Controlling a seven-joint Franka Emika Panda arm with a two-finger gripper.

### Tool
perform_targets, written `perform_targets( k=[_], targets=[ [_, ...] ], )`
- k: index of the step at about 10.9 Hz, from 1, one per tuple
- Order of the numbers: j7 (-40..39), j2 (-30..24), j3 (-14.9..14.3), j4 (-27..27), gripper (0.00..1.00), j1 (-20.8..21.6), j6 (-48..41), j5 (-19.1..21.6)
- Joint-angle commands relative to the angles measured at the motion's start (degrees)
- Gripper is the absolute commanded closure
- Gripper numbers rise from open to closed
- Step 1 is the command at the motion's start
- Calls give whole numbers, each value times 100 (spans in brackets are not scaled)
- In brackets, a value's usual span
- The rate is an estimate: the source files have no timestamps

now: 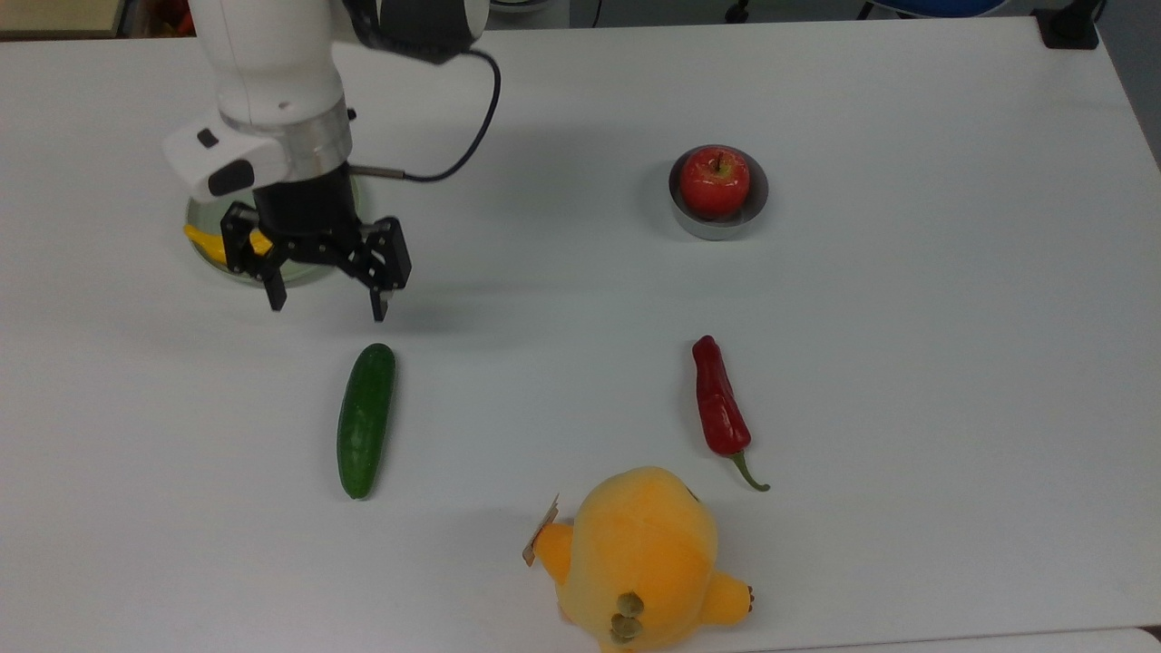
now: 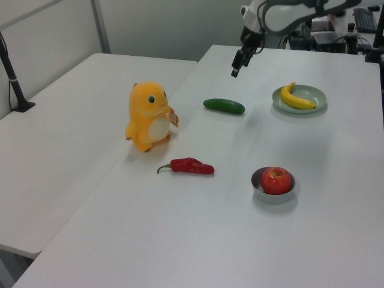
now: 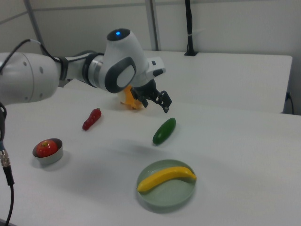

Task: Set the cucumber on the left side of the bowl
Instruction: 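Move the gripper over the green cucumber and lower it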

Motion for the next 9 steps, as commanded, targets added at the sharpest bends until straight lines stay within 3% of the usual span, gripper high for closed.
perform_targets(
  k=[1, 9],
  targets=[
    [190, 508, -34, 91, 0, -43, 847, -16],
    [269, 1098, -7, 38, 0, 1, 1674, -69]
  ],
)
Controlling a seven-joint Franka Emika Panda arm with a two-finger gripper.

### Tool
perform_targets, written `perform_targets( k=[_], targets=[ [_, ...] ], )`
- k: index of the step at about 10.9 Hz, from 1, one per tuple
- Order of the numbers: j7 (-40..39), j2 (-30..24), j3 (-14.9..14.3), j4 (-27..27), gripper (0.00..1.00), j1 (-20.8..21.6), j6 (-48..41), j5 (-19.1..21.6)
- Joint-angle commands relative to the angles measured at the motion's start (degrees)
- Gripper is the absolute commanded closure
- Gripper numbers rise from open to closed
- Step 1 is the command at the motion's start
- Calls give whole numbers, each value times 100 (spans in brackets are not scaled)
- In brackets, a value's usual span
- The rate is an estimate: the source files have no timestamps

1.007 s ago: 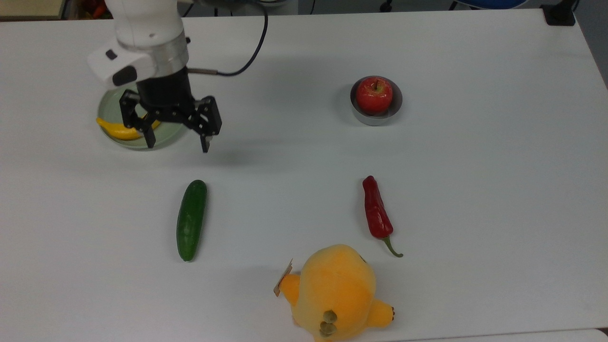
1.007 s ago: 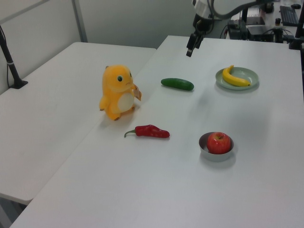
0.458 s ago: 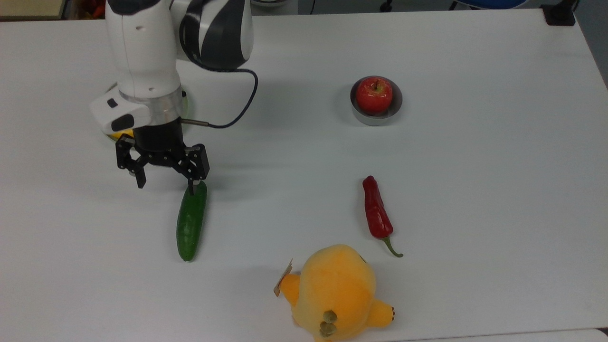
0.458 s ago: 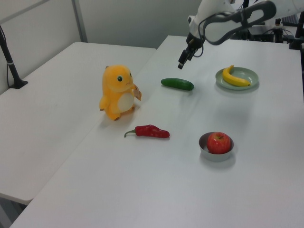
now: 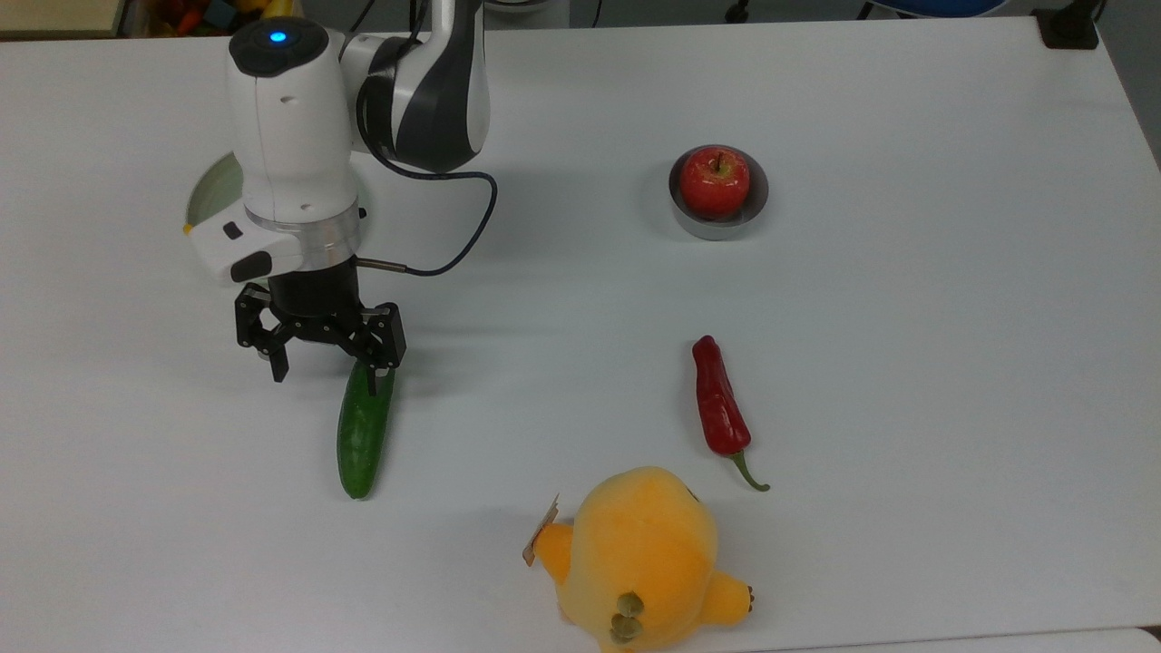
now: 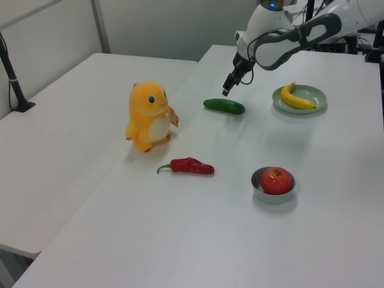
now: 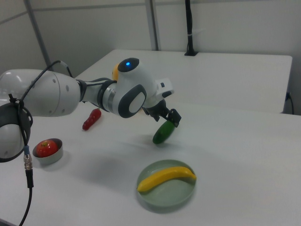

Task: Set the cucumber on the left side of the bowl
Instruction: 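Close the gripper around the middle of the green cucumber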

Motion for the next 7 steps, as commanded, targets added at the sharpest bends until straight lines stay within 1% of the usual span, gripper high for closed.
perform_targets(
  k=[1, 2, 7],
  targets=[
    [145, 226, -8, -37, 0, 64, 514, -78],
    [145, 270, 1, -64, 0, 72, 630, -87],
    [145, 411, 27, -64, 0, 90, 639, -87]
  ],
)
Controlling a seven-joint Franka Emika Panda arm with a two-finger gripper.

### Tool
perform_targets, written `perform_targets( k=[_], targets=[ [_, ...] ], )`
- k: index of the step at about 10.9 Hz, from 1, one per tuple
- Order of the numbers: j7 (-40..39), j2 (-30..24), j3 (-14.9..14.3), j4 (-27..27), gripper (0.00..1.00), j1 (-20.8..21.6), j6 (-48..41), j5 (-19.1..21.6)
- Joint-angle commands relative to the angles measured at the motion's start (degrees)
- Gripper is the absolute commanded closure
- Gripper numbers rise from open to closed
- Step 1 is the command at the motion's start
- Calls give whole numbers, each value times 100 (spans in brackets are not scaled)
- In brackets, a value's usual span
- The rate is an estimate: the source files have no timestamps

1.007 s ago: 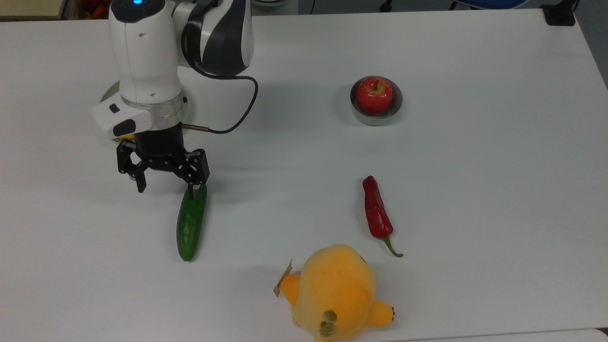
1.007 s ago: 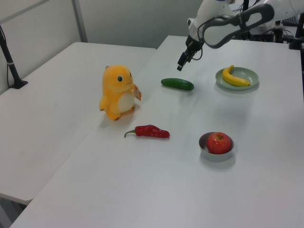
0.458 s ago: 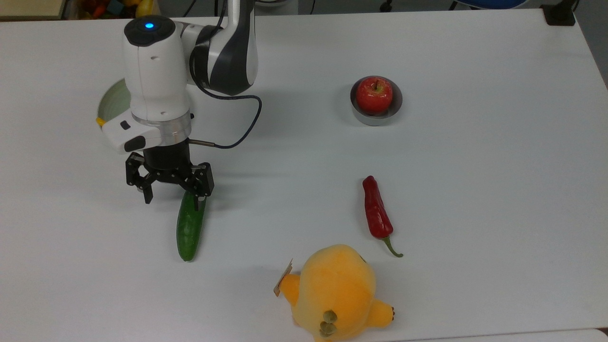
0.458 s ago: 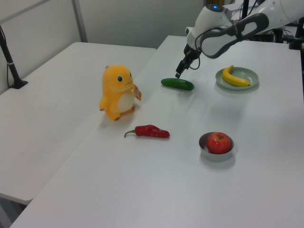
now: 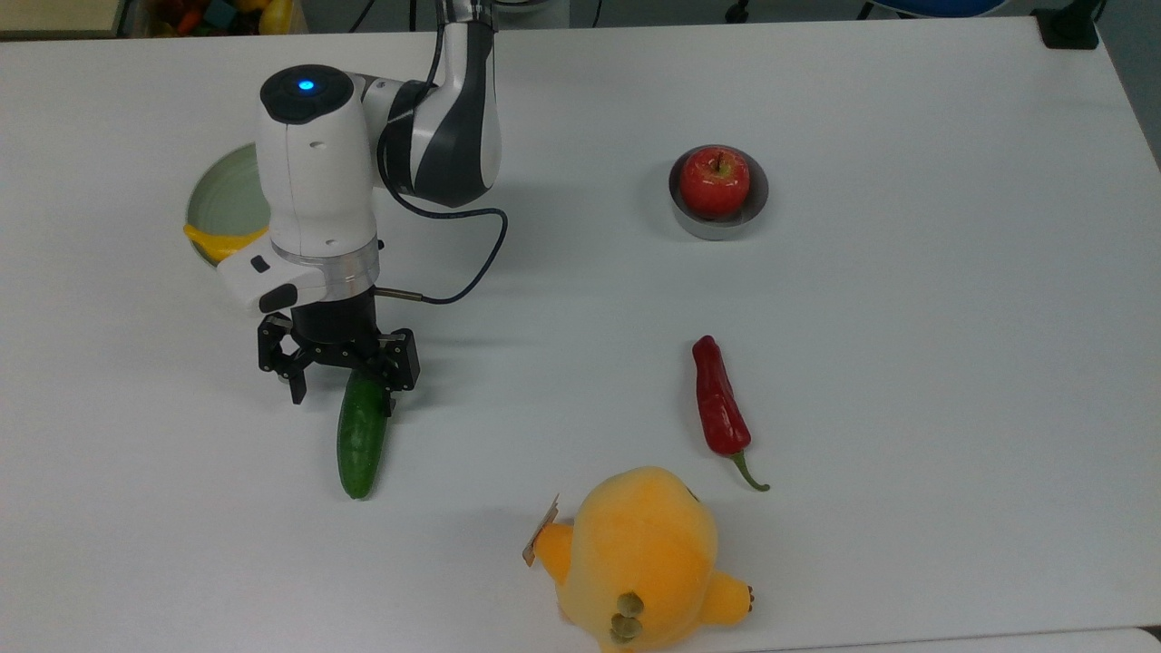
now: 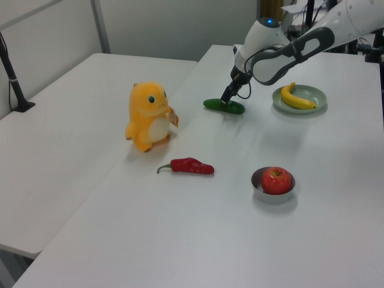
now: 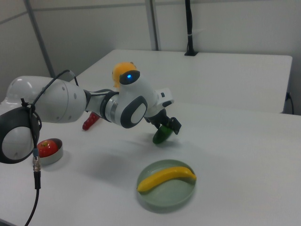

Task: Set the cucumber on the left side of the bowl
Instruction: 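Close the gripper around the middle of the green cucumber, then lift the cucumber and carry it toward the apple bowl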

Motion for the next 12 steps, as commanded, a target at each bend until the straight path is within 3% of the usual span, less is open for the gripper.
perform_targets(
  k=[1, 2, 4, 5, 9, 12],
  targets=[
    [142, 3, -19, -64, 12, 63, 147, -87],
    [134, 3, -19, -65, 35, 63, 138, -87],
    [134, -6, -19, -73, 91, 63, 138, -78],
    [134, -14, -19, -73, 100, 63, 138, -69],
    [142, -207, -19, -73, 100, 54, 77, -60],
    [151, -794, -10, -231, 100, 63, -351, -34]
  ],
)
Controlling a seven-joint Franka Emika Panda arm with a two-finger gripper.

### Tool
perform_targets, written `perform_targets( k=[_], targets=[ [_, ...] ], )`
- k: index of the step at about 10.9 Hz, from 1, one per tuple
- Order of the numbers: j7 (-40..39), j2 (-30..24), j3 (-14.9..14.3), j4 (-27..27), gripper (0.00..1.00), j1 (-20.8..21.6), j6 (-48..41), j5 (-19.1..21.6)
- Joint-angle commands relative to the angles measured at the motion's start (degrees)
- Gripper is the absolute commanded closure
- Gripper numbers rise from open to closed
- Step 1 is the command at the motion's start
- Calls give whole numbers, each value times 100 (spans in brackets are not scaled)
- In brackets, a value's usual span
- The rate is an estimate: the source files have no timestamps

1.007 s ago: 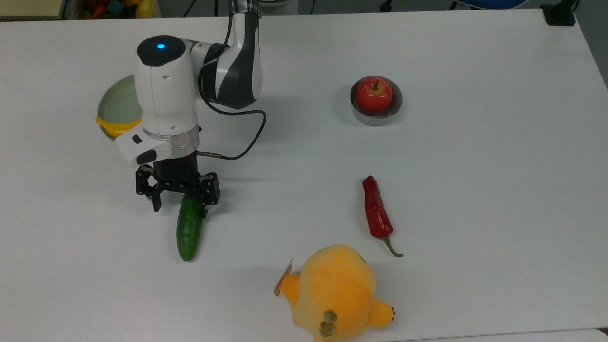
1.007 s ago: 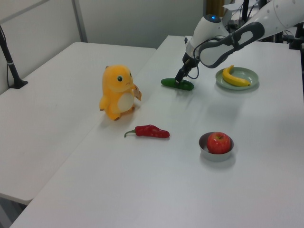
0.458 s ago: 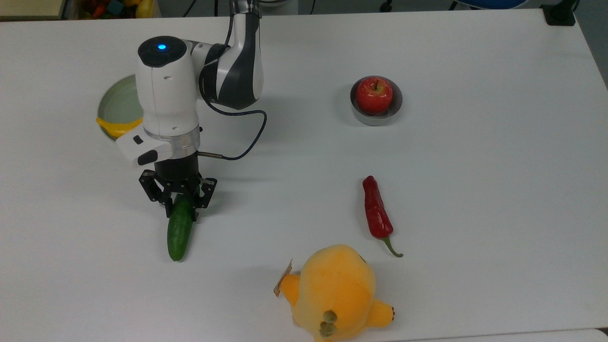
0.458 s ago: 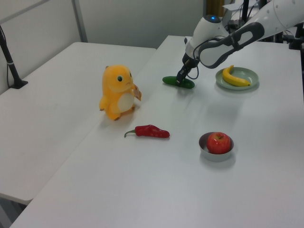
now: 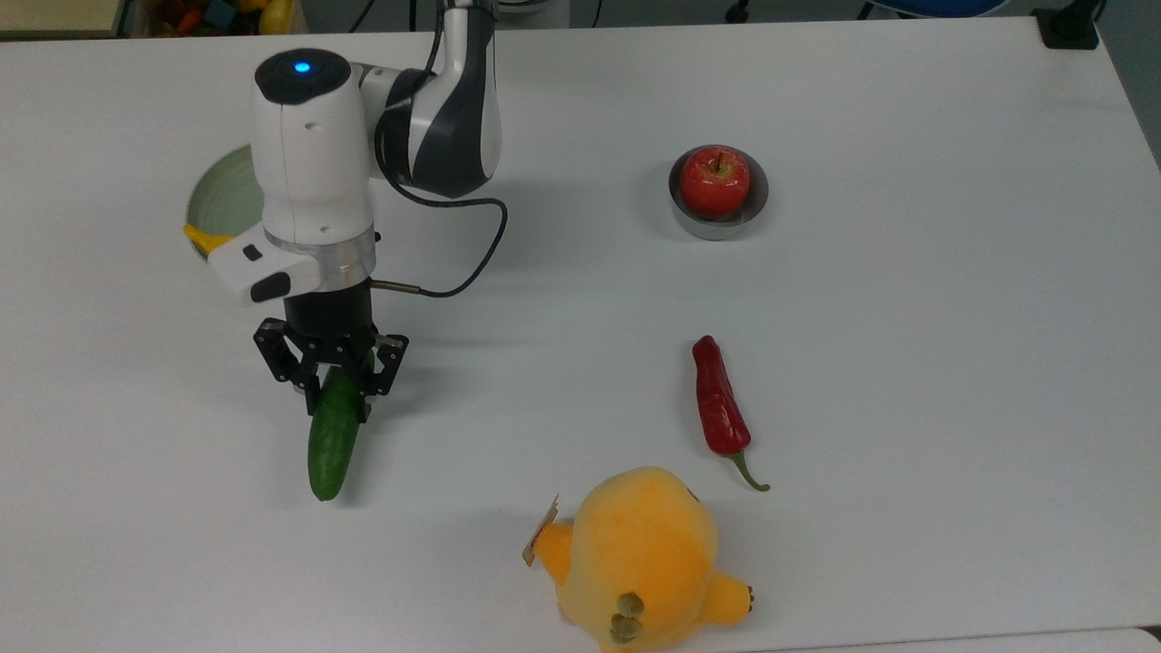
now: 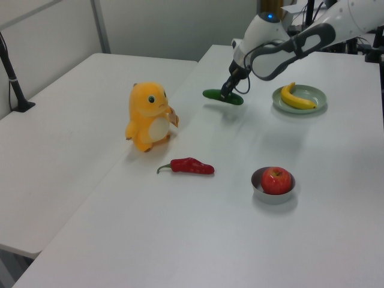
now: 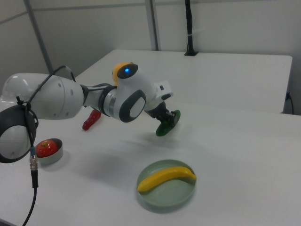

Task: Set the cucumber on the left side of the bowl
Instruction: 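Lift the cucumber and carry it toward the apple bowl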

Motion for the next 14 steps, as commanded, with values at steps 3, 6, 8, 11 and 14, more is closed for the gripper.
perform_targets(
  k=[3, 6, 8, 11, 14],
  targets=[
    [141, -1469, -9, -338, 100, 122, -1669, -25],
    [150, -2409, -9, -373, 100, 438, -3276, 36],
    [150, -2964, -9, -461, 100, 745, -4096, 115],
    [272, -3326, 436, -461, 100, 1194, -5047, 484],
    [1352, -3318, 1499, -670, 100, 1204, -5102, 485]
  ],
)
